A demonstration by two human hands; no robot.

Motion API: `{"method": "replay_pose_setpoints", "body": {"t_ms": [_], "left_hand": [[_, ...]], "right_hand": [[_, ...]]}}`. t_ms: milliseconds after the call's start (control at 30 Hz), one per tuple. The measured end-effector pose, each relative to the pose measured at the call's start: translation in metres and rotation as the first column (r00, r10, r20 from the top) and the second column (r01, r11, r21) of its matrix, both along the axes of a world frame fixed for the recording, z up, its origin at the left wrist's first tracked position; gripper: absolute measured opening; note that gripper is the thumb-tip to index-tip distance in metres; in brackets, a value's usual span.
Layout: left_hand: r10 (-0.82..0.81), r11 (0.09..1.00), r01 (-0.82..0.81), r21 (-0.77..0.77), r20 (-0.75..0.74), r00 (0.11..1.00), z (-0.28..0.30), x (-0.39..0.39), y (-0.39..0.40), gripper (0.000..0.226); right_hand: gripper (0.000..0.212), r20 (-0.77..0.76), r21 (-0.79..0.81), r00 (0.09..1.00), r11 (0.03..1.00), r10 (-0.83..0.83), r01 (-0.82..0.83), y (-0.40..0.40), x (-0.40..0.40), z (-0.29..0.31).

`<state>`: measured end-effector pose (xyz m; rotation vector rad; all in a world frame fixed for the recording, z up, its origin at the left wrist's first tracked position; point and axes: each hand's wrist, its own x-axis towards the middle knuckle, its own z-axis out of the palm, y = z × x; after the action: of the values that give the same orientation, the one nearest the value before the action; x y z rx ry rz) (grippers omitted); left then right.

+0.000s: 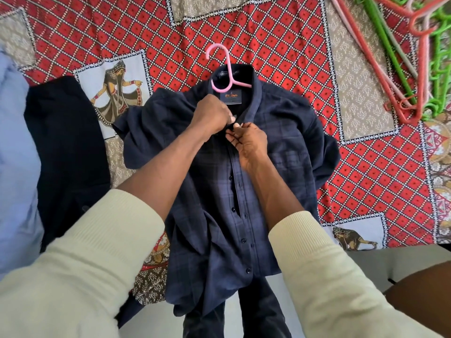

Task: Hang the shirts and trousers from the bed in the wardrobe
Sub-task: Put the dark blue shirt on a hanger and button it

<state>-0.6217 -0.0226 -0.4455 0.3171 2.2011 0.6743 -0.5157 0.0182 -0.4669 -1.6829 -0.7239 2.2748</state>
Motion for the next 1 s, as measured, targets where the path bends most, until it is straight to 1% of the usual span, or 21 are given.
{"method": "replay_pose_setpoints", "body": {"t_ms": [100,167,333,433,533,667,733,833,900,1000], "left_hand": [[0.115,0.993,-0.116,0.016,0.05,0.992,-0.005,0.004,0.002,0.007],[0.177,0.984,-0.177,0.007,0.036,0.984,-0.007,0.008,0.003,0.009],[0.288,0.958,-0.288,-0.001,0.033,0.957,-0.019,0.011,0.005,0.007],[0.266,0.963,-0.267,-0.035,-0.017,0.964,-0.021,0.013,0.007,0.019],[0.302,0.949,-0.308,-0.065,-0.079,0.95,-0.017,0.017,0.009,0.015],[0.25,0.963,-0.252,-0.09,-0.034,0.968,-0.011,0.012,0.009,0.019],[0.225,0.972,-0.224,-0.077,0.004,0.974,-0.001,0.008,0.007,0.013],[0.196,0.98,-0.193,-0.049,0.061,0.979,0.003,0.001,0.003,0.009],[0.18,0.983,-0.179,-0.048,0.036,0.983,0.005,0.0,0.002,0.009],[0.185,0.981,-0.185,-0.06,-0.01,0.983,0.003,0.001,0.003,0.012]], "right_hand": [[0.03,-0.008,0.004,1.0,1.0,0.003,-0.003,0.0,0.0,-0.002],[0.028,-0.012,-0.001,1.0,1.0,-0.007,0.007,-0.001,0.002,-0.004],[0.026,-0.03,-0.063,0.995,0.994,-0.092,0.09,-0.002,0.002,-0.004],[0.026,-0.038,-0.058,0.991,0.99,-0.128,0.125,-0.003,0.0,-0.003],[0.025,-0.035,-0.03,0.991,0.991,-0.131,0.13,-0.006,0.0,-0.003],[0.019,-0.036,-0.024,0.991,0.991,-0.13,0.129,-0.006,0.002,-0.004],[0.015,-0.055,-0.069,0.984,0.983,-0.172,0.168,-0.003,0.004,-0.003],[0.016,-0.089,-0.131,0.973,0.971,-0.212,0.199,0.0,0.005,-0.002],[0.016,-0.064,-0.114,0.981,0.978,-0.181,0.173,0.001,0.003,-0.003],[0.011,-0.016,-0.039,0.994,0.993,-0.112,0.112,0.0,-0.002,-0.003]]}}
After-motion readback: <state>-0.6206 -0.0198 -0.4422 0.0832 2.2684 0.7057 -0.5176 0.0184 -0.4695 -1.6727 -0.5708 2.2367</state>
